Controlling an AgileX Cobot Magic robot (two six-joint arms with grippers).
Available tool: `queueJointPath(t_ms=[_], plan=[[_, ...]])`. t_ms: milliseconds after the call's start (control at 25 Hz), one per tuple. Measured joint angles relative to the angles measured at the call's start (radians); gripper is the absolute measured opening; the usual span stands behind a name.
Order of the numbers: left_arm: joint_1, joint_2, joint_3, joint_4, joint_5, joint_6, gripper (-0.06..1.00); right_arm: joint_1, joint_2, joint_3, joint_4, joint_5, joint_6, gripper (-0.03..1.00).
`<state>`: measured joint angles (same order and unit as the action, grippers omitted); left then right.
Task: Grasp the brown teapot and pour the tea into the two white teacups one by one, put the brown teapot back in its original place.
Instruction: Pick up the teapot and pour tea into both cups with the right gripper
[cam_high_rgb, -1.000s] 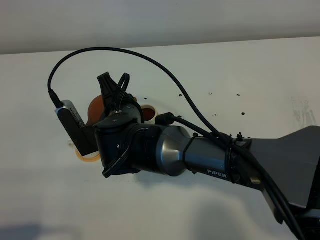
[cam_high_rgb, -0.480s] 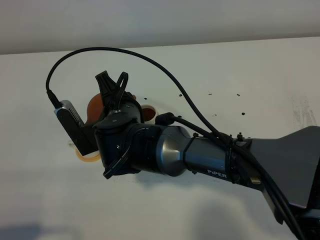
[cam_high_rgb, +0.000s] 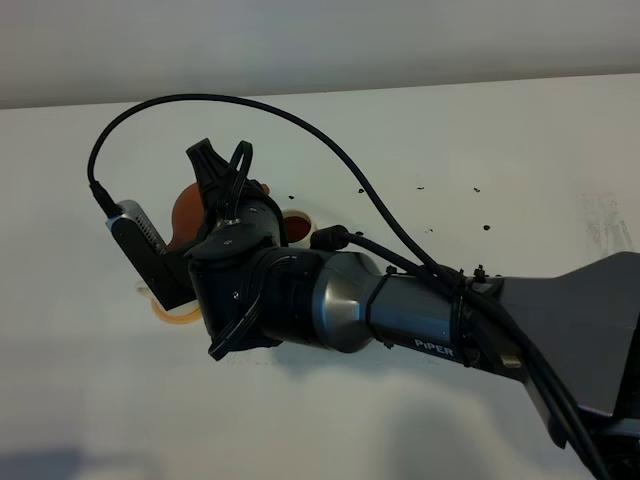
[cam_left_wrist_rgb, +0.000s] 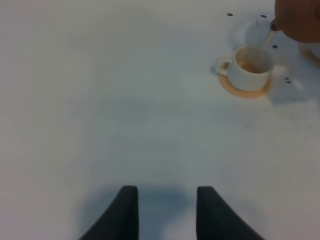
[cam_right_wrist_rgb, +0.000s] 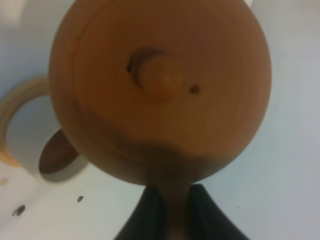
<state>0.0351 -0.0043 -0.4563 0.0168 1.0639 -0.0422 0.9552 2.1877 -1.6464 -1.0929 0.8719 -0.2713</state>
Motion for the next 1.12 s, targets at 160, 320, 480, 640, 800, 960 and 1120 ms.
queueJointPath(t_ms=[160,320,480,640,800,960,1120], plan=[[0.000,0.000,0.000,0.000,0.000,0.000,0.30,0.000,0.000,0.000,-0.007,-0.001,-0.010,0.09],[0.000,0.000,0.000,0.000,0.000,0.000,0.30,0.000,0.000,0.000,-0.011,-0.002,-0.016,0.09],[0.000,0.000,0.000,0.000,0.000,0.000,0.30,0.000,0.000,0.000,-0.019,-0.005,-0.016,0.09],[0.000,0.000,0.000,0.000,0.000,0.001,0.30,0.000,0.000,0.000,-0.029,-0.010,-0.018,0.09],[0.000,0.000,0.000,0.000,0.000,0.001,0.30,0.000,0.000,0.000,-0.037,-0.011,-0.019,0.09],[0.000,0.000,0.000,0.000,0.000,0.001,0.30,0.000,0.000,0.000,-0.047,-0.011,-0.023,0.09],[0.000,0.000,0.000,0.000,0.000,0.001,0.30,0.000,0.000,0.000,-0.058,-0.011,-0.026,0.09]])
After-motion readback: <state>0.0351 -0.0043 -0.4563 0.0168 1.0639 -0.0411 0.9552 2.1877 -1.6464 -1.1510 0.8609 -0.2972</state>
